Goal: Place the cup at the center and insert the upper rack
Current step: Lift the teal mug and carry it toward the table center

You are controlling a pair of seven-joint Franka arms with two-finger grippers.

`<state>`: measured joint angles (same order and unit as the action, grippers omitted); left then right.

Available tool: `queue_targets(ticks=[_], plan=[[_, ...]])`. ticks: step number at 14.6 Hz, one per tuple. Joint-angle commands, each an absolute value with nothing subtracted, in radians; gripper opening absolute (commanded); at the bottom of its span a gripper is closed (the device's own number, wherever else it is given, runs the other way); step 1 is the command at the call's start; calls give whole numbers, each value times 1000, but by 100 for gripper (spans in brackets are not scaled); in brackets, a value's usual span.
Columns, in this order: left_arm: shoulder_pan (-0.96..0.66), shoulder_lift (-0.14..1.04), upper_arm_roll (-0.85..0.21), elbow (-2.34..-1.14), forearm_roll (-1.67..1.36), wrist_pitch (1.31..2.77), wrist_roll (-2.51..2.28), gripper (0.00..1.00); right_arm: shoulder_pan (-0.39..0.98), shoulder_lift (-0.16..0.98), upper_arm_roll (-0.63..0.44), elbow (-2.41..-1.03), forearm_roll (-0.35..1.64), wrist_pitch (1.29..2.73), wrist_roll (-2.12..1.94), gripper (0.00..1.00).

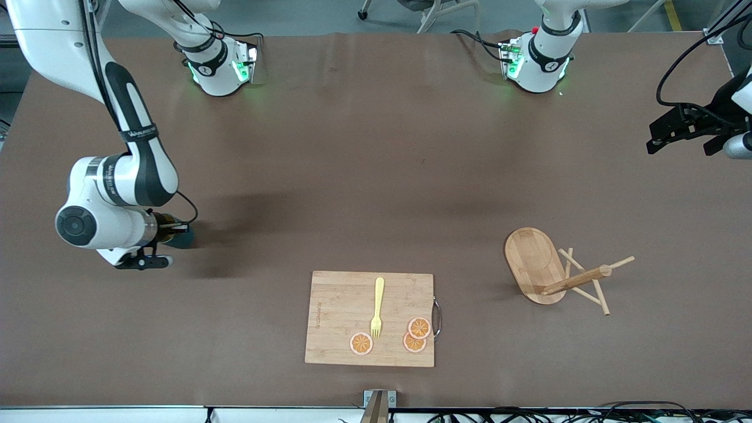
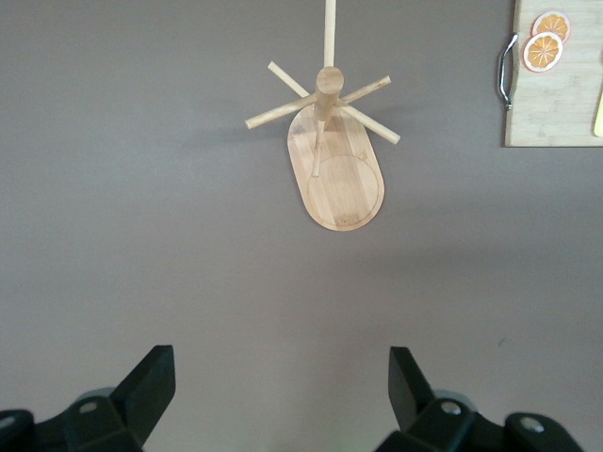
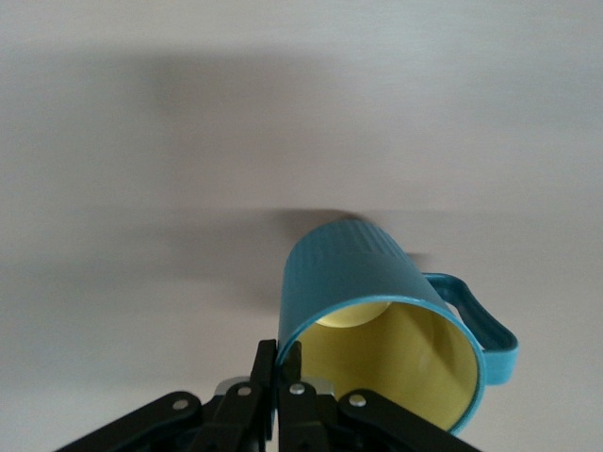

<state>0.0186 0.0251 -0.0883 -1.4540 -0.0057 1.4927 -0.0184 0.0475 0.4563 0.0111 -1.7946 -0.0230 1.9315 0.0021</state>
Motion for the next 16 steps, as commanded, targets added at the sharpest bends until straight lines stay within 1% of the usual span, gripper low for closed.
queue_targets(ticks=[1,3,4,7,9,11,14,16], plan=[[21,18,-92,-1451,0,1497,-28,100,84,451,104,-1730,-21,1847,171,0],[23,18,-92,-1451,0,1499,-28,100,170,462,120,-1703,-20,1862,288,0],[23,18,-92,-1450,0,1499,-28,100,214,485,121,-1675,-12,1880,299,0],[23,18,-92,-1450,0,1499,-28,100,310,538,120,-1586,154,1942,299,0],[23,18,-92,-1451,0,1499,-28,100,394,607,118,-1472,161,1936,295,0],[21,18,-92,-1451,0,1499,-28,100,468,656,117,-1390,158,1937,298,0],[21,18,-92,-1451,0,1499,-28,100,558,696,112,-1339,158,1944,380,0],[21,18,-92,-1450,0,1499,-28,100,606,735,112,-1272,158,1944,489,0]])
